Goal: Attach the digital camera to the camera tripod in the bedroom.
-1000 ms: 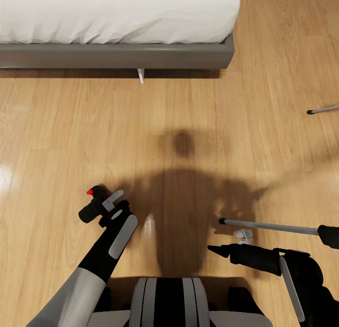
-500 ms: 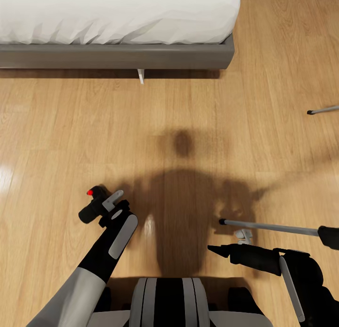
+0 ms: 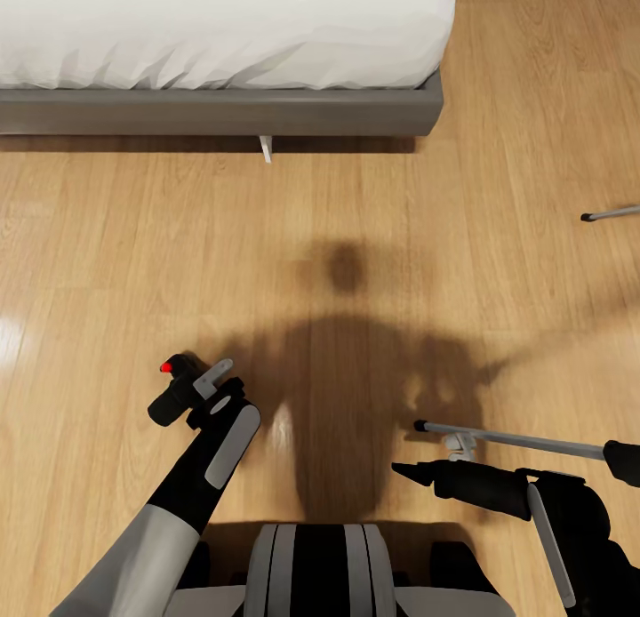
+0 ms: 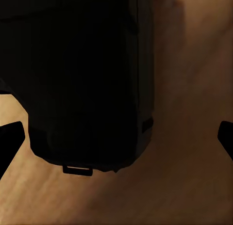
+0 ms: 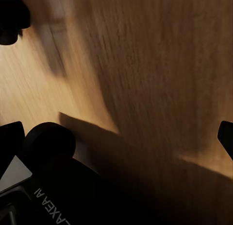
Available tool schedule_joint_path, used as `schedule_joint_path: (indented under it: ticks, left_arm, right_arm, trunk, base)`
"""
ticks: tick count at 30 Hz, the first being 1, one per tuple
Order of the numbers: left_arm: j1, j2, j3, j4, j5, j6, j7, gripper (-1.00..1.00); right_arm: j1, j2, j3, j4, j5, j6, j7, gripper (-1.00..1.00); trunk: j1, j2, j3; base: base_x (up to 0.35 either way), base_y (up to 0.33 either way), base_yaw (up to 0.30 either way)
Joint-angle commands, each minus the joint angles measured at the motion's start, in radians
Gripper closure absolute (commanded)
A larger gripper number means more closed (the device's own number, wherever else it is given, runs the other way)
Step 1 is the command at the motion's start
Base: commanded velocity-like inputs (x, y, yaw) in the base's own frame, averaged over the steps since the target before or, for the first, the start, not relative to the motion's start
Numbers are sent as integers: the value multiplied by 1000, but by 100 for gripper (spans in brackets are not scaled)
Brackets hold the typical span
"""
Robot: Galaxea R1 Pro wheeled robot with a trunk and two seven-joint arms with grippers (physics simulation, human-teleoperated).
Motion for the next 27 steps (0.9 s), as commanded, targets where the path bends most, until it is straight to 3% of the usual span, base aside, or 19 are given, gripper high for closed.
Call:
schedule_joint_path:
  ticks: [1, 3, 4, 27]
  left_arm:
    - [0, 0, -1, -1, 0, 11, 6, -100]
    - [0, 1, -2, 0, 0, 11, 5, -100]
    - [0, 1, -1, 1, 1, 12, 5, 100]
    - [0, 2, -4, -20, 0, 11, 7, 100]
  right_arm:
    - [0, 0, -1, 0, 0, 7, 3, -100]
    - [0, 0, -1, 0, 0, 7, 3, -100]
    - [0, 0, -1, 0, 0, 7, 3, -100]
    - [0, 0, -1, 0, 0, 7, 3, -100]
  trunk:
    - [0, 0, 0]
    - [0, 0, 0]
    - [0, 0, 0]
    - [0, 0, 0]
  base:
    - [2, 0, 0]
    - [1, 0, 0]
    - [0, 0, 0]
    - [0, 0, 0]
